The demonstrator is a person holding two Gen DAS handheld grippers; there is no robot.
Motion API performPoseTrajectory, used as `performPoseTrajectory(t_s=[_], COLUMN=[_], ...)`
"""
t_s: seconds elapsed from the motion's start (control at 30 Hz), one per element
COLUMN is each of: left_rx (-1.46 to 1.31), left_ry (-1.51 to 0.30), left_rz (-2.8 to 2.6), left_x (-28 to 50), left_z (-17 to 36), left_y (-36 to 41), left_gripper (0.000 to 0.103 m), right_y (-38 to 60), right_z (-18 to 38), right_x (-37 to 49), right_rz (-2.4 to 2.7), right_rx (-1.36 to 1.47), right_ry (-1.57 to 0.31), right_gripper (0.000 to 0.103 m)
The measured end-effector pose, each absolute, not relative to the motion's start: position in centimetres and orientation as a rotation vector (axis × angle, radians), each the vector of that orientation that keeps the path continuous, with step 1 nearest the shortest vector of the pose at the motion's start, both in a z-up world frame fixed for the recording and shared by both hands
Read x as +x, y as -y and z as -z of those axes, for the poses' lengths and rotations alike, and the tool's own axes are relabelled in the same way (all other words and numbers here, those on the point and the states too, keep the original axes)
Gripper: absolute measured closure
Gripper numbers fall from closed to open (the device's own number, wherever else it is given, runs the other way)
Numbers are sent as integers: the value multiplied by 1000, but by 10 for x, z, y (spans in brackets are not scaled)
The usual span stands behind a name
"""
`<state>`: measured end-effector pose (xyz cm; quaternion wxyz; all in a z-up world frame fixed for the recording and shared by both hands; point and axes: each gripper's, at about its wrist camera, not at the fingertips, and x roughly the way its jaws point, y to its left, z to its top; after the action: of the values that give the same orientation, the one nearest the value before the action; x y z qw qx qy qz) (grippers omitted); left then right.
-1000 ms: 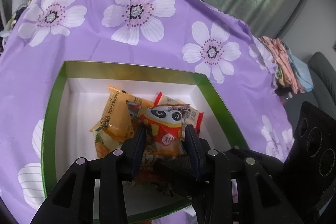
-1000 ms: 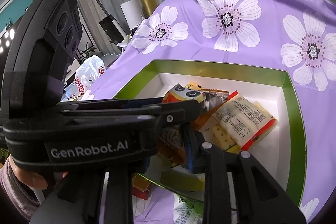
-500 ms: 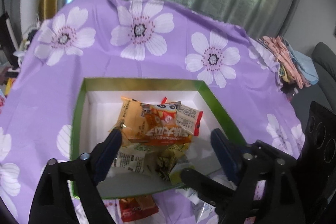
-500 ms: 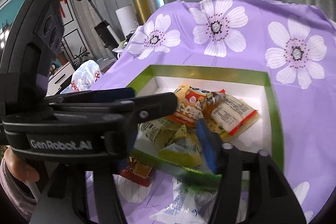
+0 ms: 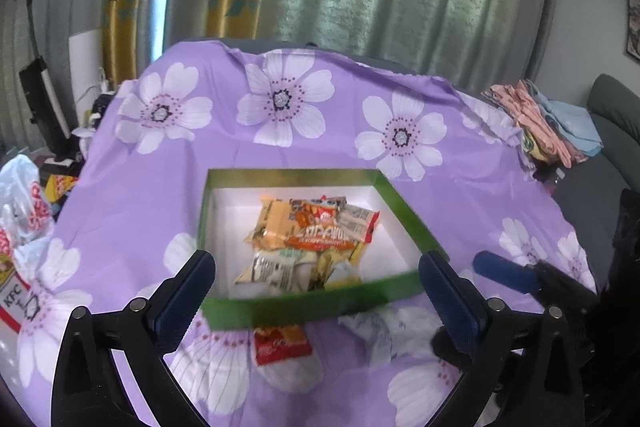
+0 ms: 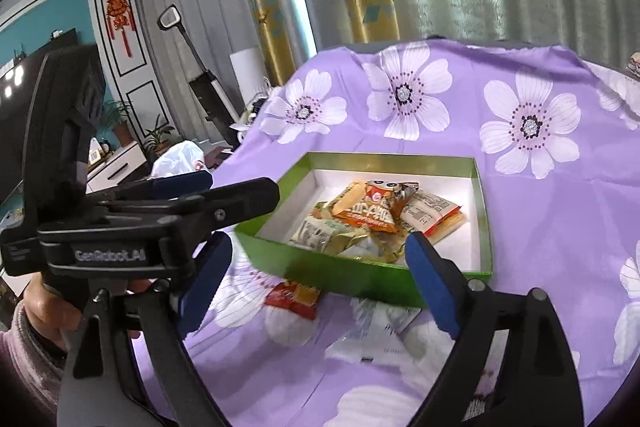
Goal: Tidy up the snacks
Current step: 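Move the right tool toward the red snack bag beside the box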
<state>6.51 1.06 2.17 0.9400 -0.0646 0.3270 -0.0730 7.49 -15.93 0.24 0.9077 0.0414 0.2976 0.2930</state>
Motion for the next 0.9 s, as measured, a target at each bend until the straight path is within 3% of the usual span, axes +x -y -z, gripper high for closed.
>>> performPoseTrajectory(t_s=[0.47,0.9], left_rx=[-95,-93], left_ry=[-652,-717], left_rz=[82,64], left_x=[2,-17], left_z=[-31,-7], left_y=[-21,-29], left_gripper=[2,2], right_y=[152,134], right_z=[-7,9], right_x=[15,1], right_rz=[-659,-700], right_rx=[46,22], right_ry=[-628,-684], right_gripper=[13,13])
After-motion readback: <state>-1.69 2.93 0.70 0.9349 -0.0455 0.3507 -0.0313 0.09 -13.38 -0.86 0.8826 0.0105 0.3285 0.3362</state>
